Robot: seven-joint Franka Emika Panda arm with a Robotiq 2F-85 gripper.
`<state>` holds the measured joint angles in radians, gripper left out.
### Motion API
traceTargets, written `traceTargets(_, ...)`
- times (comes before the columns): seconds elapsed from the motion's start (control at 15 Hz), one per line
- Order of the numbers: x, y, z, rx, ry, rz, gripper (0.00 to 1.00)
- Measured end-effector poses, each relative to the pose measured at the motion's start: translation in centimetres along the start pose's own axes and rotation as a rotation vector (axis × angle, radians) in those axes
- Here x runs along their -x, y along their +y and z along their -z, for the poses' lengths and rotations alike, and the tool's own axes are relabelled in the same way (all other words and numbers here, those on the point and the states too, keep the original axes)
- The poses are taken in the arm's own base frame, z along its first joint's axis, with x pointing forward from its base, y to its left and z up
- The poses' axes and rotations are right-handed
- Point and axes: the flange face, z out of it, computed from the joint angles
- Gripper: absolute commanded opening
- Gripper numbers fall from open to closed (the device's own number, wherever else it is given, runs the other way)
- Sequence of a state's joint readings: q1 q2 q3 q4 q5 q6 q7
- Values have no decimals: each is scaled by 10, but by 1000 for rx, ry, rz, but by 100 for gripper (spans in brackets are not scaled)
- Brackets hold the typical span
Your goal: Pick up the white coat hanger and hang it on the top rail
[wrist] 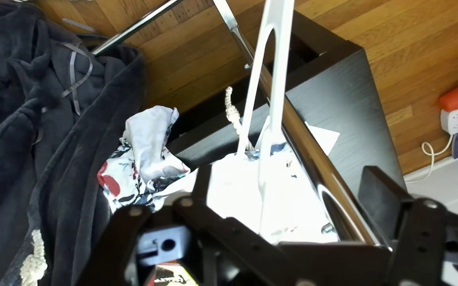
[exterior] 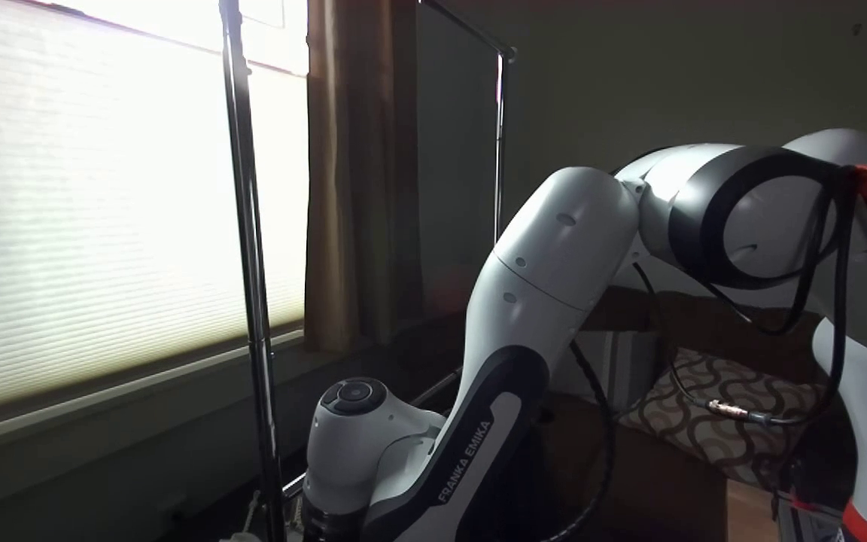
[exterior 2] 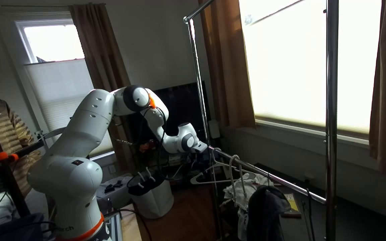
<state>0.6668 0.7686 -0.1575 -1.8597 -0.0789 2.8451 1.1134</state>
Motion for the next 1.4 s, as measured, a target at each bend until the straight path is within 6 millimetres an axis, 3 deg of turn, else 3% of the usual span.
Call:
traceTargets(0.2, -3, -3, -8, 9, 23, -45, 38)
traceTargets(0.4, -11, -3, -10, 17, 53, -83, 35)
traceTargets(0.47, -13, -3, -10, 19, 61, -90, 29)
traceTargets(0.53, -14, -3, -11, 20, 67, -97, 11)
traceTargets(0.67, -16, -4, -13, 23, 74, -100, 0)
traceTargets(1.07, -16, -7, -9, 18, 82, -96, 1)
traceTargets(1.4, -27, -2, 24, 12, 135, -151, 1)
